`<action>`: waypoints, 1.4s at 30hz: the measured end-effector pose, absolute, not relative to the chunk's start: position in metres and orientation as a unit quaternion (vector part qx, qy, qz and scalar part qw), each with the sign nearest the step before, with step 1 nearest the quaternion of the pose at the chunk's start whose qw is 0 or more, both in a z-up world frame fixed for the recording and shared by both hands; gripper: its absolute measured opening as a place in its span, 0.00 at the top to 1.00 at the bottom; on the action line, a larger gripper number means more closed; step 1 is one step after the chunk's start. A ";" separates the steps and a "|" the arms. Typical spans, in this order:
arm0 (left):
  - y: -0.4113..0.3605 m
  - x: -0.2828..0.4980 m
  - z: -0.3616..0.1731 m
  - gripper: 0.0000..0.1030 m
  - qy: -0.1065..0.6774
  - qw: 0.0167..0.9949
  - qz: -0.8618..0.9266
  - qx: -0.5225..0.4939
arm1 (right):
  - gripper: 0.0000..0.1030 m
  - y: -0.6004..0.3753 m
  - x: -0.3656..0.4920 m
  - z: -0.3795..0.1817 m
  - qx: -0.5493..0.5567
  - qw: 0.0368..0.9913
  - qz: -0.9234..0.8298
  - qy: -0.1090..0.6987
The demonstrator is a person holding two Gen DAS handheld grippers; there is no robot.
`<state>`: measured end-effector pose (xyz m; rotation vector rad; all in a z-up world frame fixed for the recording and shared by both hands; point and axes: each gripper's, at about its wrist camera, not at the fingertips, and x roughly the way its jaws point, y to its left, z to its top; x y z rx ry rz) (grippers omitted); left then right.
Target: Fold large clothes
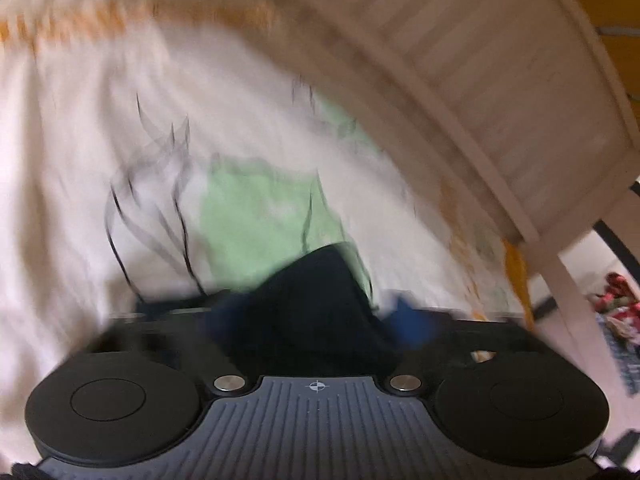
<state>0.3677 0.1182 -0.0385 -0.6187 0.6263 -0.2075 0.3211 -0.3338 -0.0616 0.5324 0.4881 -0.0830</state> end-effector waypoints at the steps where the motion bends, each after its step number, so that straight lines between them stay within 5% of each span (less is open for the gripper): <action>1: 0.120 0.360 -0.028 0.00 0.284 0.911 -0.091 -0.284 | 0.24 -0.333 0.317 -0.055 0.250 0.940 -0.042 0.231; 9: 0.067 0.340 -0.001 0.00 0.307 0.935 -0.108 -0.140 | 0.24 -0.278 0.298 -0.024 0.132 0.967 0.007 0.217; 20: 0.022 0.342 -0.079 0.00 0.375 0.922 -0.095 0.009 | 0.24 -0.214 0.329 -0.091 0.002 0.946 0.002 0.326; 42: 0.020 0.323 -0.093 0.00 0.332 0.940 -0.084 -0.003 | 0.15 -0.213 0.317 -0.117 0.007 0.962 -0.013 0.273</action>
